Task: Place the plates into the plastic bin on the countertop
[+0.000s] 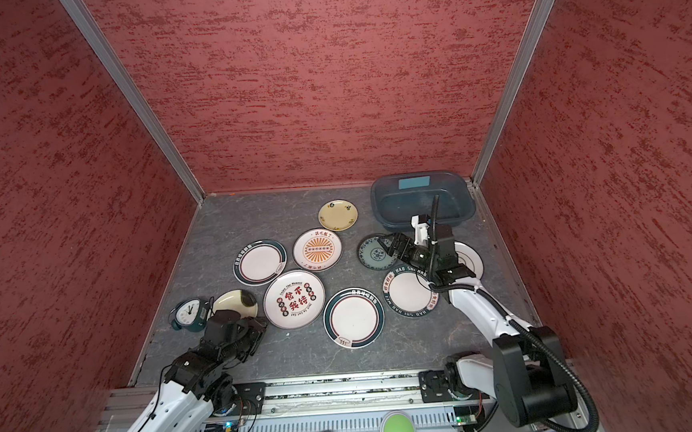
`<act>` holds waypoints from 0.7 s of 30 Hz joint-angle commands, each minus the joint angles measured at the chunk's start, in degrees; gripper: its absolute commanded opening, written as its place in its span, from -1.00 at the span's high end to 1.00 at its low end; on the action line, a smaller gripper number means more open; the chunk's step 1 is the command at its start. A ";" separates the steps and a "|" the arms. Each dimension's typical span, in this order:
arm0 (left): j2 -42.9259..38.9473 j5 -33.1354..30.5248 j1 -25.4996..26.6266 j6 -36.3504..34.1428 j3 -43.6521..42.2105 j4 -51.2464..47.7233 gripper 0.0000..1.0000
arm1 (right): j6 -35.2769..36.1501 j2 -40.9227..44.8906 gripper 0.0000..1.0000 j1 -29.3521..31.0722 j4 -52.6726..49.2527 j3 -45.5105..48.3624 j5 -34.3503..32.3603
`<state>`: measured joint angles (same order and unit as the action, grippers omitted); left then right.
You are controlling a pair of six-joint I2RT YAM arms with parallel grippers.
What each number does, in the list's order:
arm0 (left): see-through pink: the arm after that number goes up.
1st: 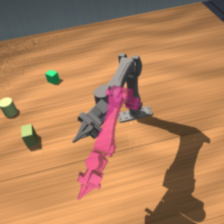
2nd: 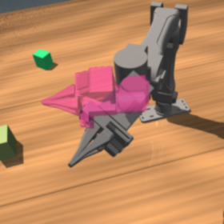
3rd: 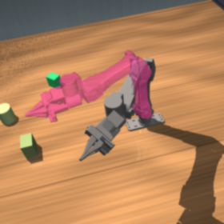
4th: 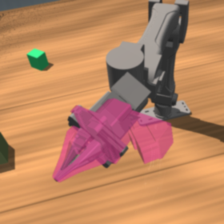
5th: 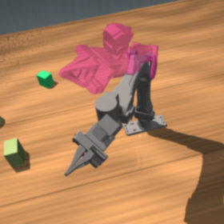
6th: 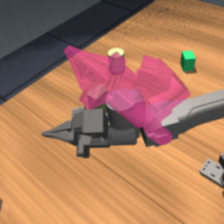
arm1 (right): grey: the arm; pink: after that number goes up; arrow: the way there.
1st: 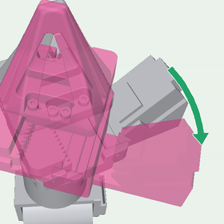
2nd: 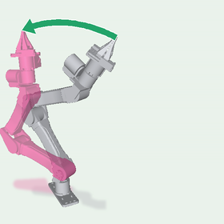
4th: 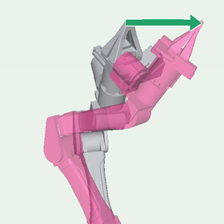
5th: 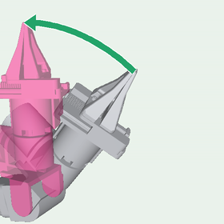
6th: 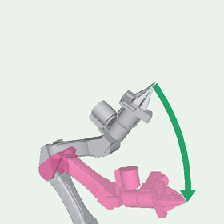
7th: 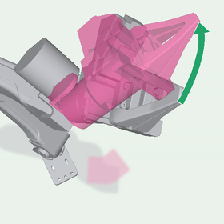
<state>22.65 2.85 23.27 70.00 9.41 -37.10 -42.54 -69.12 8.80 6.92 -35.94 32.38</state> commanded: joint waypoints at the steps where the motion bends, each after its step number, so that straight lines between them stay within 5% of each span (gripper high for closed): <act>1: 0.10 -0.15 0.24 -1.00 0.16 -5.96 0.03 | 0.86 0.51 -0.98 0.23 -0.41 -1.68 -1.58; 9: 4.86 3.36 0.36 3.98 -7.02 12.59 0.05 | 0.99 0.04 -0.98 0.22 -1.04 -2.33 -1.45; 21: 9.28 0.23 0.36 5.37 -8.08 17.68 0.08 | 1.17 -0.57 -0.98 0.23 -1.62 -2.02 -2.19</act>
<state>31.03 4.58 23.44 74.39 5.54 -18.52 -41.98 -69.36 8.80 5.65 -36.27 31.59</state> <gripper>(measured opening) 0.464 0.990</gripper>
